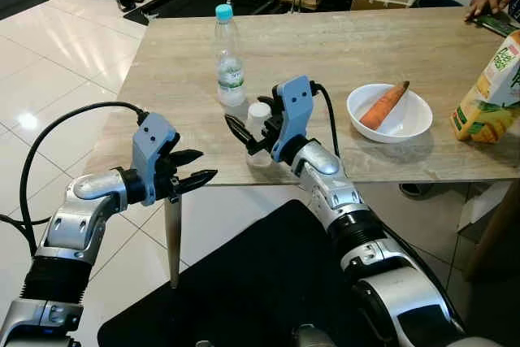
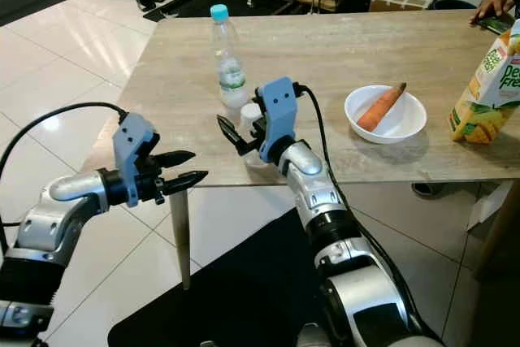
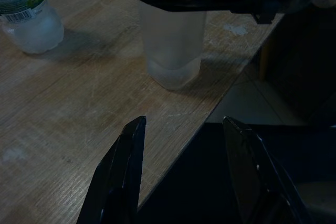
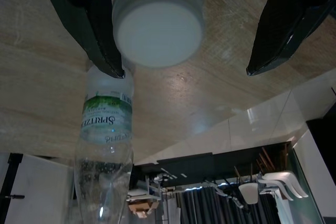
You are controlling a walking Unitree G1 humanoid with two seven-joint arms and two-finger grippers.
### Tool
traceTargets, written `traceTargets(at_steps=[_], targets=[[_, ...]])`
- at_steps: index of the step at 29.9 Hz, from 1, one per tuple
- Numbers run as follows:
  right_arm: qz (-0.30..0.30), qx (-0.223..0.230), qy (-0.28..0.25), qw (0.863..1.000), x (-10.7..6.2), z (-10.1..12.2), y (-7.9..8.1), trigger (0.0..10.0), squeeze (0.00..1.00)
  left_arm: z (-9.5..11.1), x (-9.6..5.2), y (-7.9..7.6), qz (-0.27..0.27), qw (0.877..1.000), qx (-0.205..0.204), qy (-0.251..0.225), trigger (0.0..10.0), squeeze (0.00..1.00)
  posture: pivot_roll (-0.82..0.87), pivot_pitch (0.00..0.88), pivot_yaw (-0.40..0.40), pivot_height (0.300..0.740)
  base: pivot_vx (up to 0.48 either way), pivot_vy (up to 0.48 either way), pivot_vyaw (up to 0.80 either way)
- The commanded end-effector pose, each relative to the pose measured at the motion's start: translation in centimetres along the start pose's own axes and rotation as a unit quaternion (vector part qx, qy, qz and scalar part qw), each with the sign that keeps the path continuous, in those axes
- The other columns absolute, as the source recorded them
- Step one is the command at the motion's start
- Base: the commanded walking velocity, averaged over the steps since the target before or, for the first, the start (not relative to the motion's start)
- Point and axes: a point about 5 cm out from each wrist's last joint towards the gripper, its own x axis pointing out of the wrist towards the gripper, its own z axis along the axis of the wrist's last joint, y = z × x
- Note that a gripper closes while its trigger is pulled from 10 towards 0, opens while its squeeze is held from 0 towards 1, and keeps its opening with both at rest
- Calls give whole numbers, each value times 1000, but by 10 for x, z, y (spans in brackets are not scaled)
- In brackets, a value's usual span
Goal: Restocking fridge
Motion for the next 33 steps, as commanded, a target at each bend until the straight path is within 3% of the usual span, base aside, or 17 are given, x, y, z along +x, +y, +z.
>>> traceTargets(at_steps=[1, 4, 5, 6, 7, 8, 9, 21, 22, 23, 24, 26, 27, 31, 32, 33], targets=[[6, 0, 17, 1000, 2, -5, 4, 10000, 0, -4, 3, -2, -5, 1000, -6, 11, 10000, 0, -130, 116, 33, 725, 0, 0, 0], [7, 2, 19, 1000, 2, -6, 4, 10000, 0, -5, 3, -2, -5, 1000, -6, 13, 10000, 0, -130, 116, 34, 725, 0, 0, 0], [9, 7, 19, 1000, 1, -7, 4, 8078, 0, -5, 3, -2, -7, 1000, -6, 13, 10000, 0, -130, 116, 34, 725, 0, 0, 0], [9, 11, 19, 1000, 1, -7, 4, 8078, 0, -5, 4, -3, -7, 1000, -5, 14, 10000, 0, -130, 116, 34, 725, 0, 0, 0], [8, 18, 19, 1000, 1, -8, 4, 3137, 0, -5, 4, -3, -8, 1000, -5, 15, 10000, 0, -129, 113, 35, 725, 0, 0, 0], [7, 23, 18, 1000, 1, -8, 3, 667, 0, -5, 4, -3, -8, 1000, -5, 15, 10000, 0, -129, 113, 35, 725, 0, 0, 0], [5, 27, 18, 999, 1, -9, 3, 0, 0, -5, 5, -3, -9, 1000, -5, 16, 10000, 0, -128, 112, 36, 725, 0, 0, 0], [-13, 59, 8, 998, -4, -11, -4, 0, 0, -6, 6, -4, -11, 1000, -6, 17, 10000, 0, -130, 110, 37, 725, 0, 0, 0], [-8, 68, -2, 998, -6, -9, -5, 0, 0, -7, 8, -6, -13, 1000, -9, 15, 10000, 0, -129, 109, 37, 725, 0, 0, 0], [8, 112, -37, 993, -11, -2, -10, 0, 0, -7, 10, -11, -20, 1000, -14, 7, 10000, 0, -126, 110, 36, 725, 0, 0, 0], [8, 112, -37, 993, -11, -2, -10, 0, 0, -7, 10, -11, -20, 1000, -14, 7, 10000, 0, -126, 110, 36, 725, 0, 0, 0], [53, 173, -88, 980, -23, 11, -16, 0, 0, -8, 12, -16, -28, 999, -24, -3, 10000, 0, -126, 111, 37, 725, 0, 0, 0], [53, 173, -88, 980, -23, 11, -16, 0, 0, -8, 12, -16, -28, 999, -24, -3, 10000, 0, -126, 111, 37, 725, 0, 0, 0], [148, 220, -125, 956, -55, 30, -25, 0, 0, -12, 8, -28, -55, 998, -41, -7, 10000, 0, -141, 119, 48, 725, 0, 0, 0], [148, 220, -125, 956, -55, 30, -25, 0, 0, -12, 8, -28, -55, 998, -41, -7, 10000, 0, -141, 119, 48, 725, 0, 0, 0], [178, 219, -124, 951, -71, 34, -29, 0, 0, -15, 6, -34, -70, 996, -49, -7, 10000, 0, -144, 122, 51, 725, 0, 0, 0]])
